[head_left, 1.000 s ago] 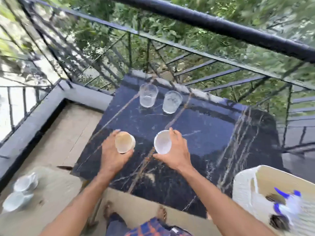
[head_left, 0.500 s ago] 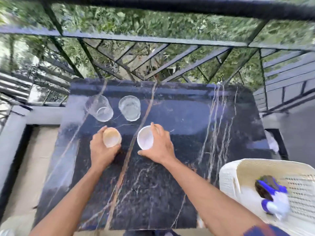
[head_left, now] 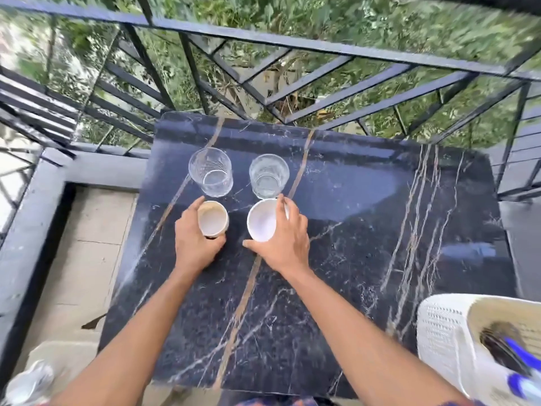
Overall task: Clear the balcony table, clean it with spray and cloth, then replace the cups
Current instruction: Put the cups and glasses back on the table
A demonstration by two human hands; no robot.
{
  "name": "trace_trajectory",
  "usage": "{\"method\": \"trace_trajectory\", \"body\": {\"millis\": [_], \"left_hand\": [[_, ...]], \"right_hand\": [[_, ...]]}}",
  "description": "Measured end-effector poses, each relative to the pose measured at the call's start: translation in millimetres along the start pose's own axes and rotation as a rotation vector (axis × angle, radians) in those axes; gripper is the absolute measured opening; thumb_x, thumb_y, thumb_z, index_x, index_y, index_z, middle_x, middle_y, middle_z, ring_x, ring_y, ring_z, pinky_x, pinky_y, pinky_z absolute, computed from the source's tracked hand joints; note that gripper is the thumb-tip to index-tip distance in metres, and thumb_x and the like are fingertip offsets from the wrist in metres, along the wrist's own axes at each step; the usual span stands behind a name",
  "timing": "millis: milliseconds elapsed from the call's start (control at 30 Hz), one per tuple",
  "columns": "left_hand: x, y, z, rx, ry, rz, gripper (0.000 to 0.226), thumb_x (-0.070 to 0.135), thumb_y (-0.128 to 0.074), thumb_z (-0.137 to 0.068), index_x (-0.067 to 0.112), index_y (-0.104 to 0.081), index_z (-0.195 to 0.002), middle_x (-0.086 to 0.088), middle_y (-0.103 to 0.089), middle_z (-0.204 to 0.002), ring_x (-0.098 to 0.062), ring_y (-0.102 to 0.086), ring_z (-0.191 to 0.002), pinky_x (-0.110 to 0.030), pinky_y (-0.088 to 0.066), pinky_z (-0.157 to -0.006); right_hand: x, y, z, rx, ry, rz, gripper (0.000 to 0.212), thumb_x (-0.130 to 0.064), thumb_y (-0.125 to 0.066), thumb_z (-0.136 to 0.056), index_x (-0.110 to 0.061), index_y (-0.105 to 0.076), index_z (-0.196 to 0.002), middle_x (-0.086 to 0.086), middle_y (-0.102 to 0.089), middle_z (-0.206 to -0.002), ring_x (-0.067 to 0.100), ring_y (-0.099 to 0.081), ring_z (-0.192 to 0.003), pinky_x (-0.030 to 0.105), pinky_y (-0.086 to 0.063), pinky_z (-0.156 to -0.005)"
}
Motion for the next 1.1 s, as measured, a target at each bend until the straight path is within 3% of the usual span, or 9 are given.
{"method": "trace_trajectory", "body": {"millis": [200, 300, 467, 633, 733, 800, 900, 1033, 1100], "left_hand": [[-2, 1, 1, -0.06, -0.072, -0.063, 0.096, 0.018, -0.085, -0.064, 0.016, -0.04, -0.149, -0.014, -0.055, -0.133, -0.037, -0.047, -0.124, -0.041, -0.035, -0.106], [-2, 3, -1, -0.094, -0.074, -0.031, 0.1, 0.026, -0.081, -0.06, 0.018, -0.037, -0.151, -0.013, -0.055, -0.135, -0.035, -0.047, -0.126, -0.041, -0.035, -0.106], [-12, 12, 0, -0.114, -0.059, -0.036, 0.128, 0.037, -0.086, -0.047, 0.027, -0.02, -0.155, -0.009, -0.056, -0.135, -0.032, -0.049, -0.13, -0.046, -0.038, -0.111], [-30, 42, 24, -0.005, -0.002, 0.009, 0.106, 0.019, -0.094, -0.059, 0.018, -0.04, -0.15, -0.012, -0.054, -0.134, -0.03, -0.051, -0.126, -0.046, -0.04, -0.111], [-58, 67, 54, 0.066, 0.103, 0.095, 0.085, 0.018, -0.088, -0.065, 0.022, -0.05, -0.141, -0.006, -0.058, -0.126, -0.024, -0.055, -0.119, -0.044, -0.045, -0.106], [-76, 88, 86, 0.138, 0.148, 0.113, 0.069, 0.018, -0.085, -0.071, 0.024, -0.055, -0.133, -0.001, -0.061, -0.118, -0.021, -0.059, -0.109, -0.04, -0.049, -0.099], [-103, 124, 147, 0.313, 0.227, 0.167, 0.04, 0.01, -0.076, -0.081, 0.02, -0.063, -0.118, 0.0, -0.068, -0.105, -0.021, -0.065, -0.093, -0.032, -0.051, -0.087], [-185, 161, 264, 0.5, 0.487, 0.243, 0.024, 0.009, -0.069, -0.086, 0.024, -0.065, -0.104, 0.002, -0.071, -0.097, -0.018, -0.068, -0.088, -0.042, -0.056, -0.088], [-218, 153, 304, 0.478, 0.617, 0.262, 0.025, 0.01, -0.07, -0.085, 0.024, -0.065, -0.105, -0.001, -0.071, -0.1, -0.023, -0.068, -0.093, -0.041, -0.055, -0.09]], "right_hand": [[0, -4, 9, 0.003, -0.036, -0.013, 0.132, -0.071, -0.082, -0.061, -0.029, -0.006, -0.161, -0.012, -0.014, -0.161, 0.025, -0.029, -0.139, 0.05, -0.045, -0.105], [0, -5, 12, -0.011, -0.04, -0.017, 0.135, -0.071, -0.083, -0.06, -0.031, -0.003, -0.161, -0.011, -0.014, -0.162, 0.026, -0.028, -0.141, 0.051, -0.043, -0.107], [11, 2, 20, 0.023, -0.099, -0.161, 0.136, -0.074, -0.083, -0.056, -0.041, -0.001, -0.159, -0.005, -0.018, -0.164, 0.029, -0.027, -0.145, 0.053, -0.038, -0.112], [37, 7, 58, 0.217, -0.212, -0.358, 0.084, -0.058, -0.074, -0.081, -0.034, -0.034, -0.152, -0.003, -0.046, -0.148, 0.021, -0.041, -0.135, 0.045, -0.039, -0.109], [46, -6, 87, 0.142, -0.297, -0.49, 0.033, -0.042, -0.07, -0.091, -0.034, -0.06, -0.122, -0.009, -0.068, -0.105, 0.019, -0.065, -0.106, 0.04, -0.052, -0.091], [41, -20, 110, 0.02, -0.227, -0.49, 0.01, -0.035, -0.067, -0.095, -0.036, -0.065, -0.105, -0.01, -0.07, -0.088, 0.015, -0.069, -0.089, 0.038, -0.055, -0.081], [19, -48, 146, -0.169, -0.035, -0.428, 0.006, -0.027, -0.066, -0.096, -0.033, -0.069, -0.096, -0.007, -0.07, -0.077, 0.006, -0.062, -0.068, 0.032, -0.052, -0.069], [-42, -107, 207, -0.417, 0.307, -0.282, 0.006, -0.026, -0.071, -0.091, -0.029, -0.076, -0.093, -0.014, -0.073, -0.08, 0.002, -0.065, -0.075, 0.022, -0.05, -0.071], [-65, -126, 225, -0.526, 0.431, -0.213, 0.01, -0.024, -0.071, -0.089, -0.029, -0.077, -0.095, -0.015, -0.074, -0.084, 0.003, -0.067, -0.077, 0.021, -0.051, -0.074]]}}
Point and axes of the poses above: each hand's wrist, its own z-axis away from the middle knuckle, its own y-axis out of the back of the hand, x = y × z, the point moved 6 cm from there along -z, towards the middle knuckle
